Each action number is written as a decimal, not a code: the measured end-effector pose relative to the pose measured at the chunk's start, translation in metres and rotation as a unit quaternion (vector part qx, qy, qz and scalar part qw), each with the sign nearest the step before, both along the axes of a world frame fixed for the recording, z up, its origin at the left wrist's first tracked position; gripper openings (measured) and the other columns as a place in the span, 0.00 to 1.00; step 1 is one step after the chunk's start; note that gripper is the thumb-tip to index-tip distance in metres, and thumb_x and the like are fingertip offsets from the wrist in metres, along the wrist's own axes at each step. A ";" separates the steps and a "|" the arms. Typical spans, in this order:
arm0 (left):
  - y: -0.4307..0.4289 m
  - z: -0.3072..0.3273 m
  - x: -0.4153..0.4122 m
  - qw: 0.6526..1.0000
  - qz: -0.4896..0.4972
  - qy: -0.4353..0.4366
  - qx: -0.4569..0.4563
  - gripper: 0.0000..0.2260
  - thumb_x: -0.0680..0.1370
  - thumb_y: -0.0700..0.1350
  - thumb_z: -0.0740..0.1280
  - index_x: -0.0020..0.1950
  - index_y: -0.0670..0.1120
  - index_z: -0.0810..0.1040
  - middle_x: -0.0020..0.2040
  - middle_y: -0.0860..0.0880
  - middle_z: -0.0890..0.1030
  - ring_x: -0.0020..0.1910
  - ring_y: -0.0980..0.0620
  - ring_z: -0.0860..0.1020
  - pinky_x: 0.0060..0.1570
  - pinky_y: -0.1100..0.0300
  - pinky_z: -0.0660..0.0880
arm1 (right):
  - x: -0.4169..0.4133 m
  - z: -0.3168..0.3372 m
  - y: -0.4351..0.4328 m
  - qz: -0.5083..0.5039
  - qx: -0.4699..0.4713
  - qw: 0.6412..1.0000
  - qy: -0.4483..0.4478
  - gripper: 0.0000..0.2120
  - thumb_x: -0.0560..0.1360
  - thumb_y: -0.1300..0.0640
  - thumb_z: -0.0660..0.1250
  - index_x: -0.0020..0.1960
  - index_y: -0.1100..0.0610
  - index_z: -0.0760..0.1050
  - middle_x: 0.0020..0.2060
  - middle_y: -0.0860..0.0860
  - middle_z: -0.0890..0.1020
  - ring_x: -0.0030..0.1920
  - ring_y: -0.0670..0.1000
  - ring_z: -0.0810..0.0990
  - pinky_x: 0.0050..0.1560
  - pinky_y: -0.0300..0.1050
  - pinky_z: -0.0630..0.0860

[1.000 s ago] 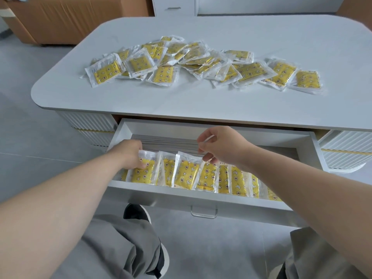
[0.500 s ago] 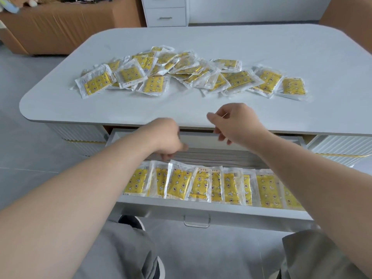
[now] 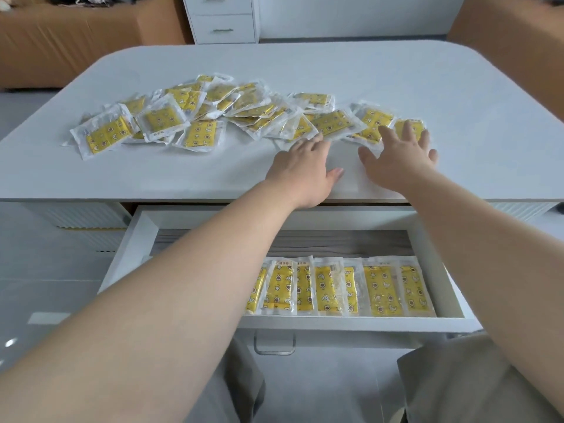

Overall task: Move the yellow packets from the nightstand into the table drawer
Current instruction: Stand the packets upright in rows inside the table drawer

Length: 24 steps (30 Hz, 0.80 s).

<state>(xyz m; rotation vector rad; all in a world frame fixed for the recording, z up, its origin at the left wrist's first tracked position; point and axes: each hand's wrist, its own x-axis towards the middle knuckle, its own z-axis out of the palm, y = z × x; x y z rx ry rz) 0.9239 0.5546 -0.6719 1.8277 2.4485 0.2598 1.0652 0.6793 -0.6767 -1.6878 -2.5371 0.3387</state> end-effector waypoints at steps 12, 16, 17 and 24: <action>0.002 -0.005 0.009 0.997 0.018 0.077 -0.006 0.28 0.83 0.62 0.53 0.74 0.44 0.66 0.71 0.43 0.71 0.72 0.42 0.68 0.68 0.46 0.64 | 0.012 0.002 -0.003 0.076 -0.027 0.995 -0.054 0.28 0.81 0.34 0.50 0.78 0.43 0.62 0.78 0.50 0.62 0.78 0.62 0.53 0.71 0.64 0.59; -0.016 0.003 0.012 0.989 0.044 0.136 -0.038 0.26 0.83 0.60 0.53 0.73 0.44 0.69 0.68 0.41 0.72 0.68 0.41 0.69 0.65 0.47 0.66 | 0.014 0.005 -0.023 0.098 -0.012 0.993 -0.058 0.29 0.80 0.33 0.52 0.75 0.47 0.67 0.76 0.53 0.66 0.76 0.62 0.58 0.72 0.63 0.59; -0.021 0.004 0.013 0.987 0.050 0.147 -0.040 0.24 0.84 0.59 0.53 0.70 0.44 0.73 0.66 0.41 0.72 0.67 0.41 0.70 0.64 0.48 0.66 | 0.015 0.005 -0.029 0.107 -0.008 0.993 -0.057 0.29 0.80 0.33 0.52 0.74 0.48 0.68 0.75 0.53 0.67 0.76 0.62 0.58 0.73 0.63 0.59; -0.053 0.000 0.016 0.992 0.046 0.116 0.003 0.12 0.84 0.48 0.59 0.61 0.44 0.75 0.60 0.46 0.77 0.59 0.44 0.75 0.57 0.51 0.70 | 0.023 0.003 -0.060 0.191 0.012 0.981 -0.005 0.21 0.81 0.36 0.54 0.57 0.52 0.74 0.67 0.52 0.73 0.78 0.57 0.60 0.75 0.63 0.57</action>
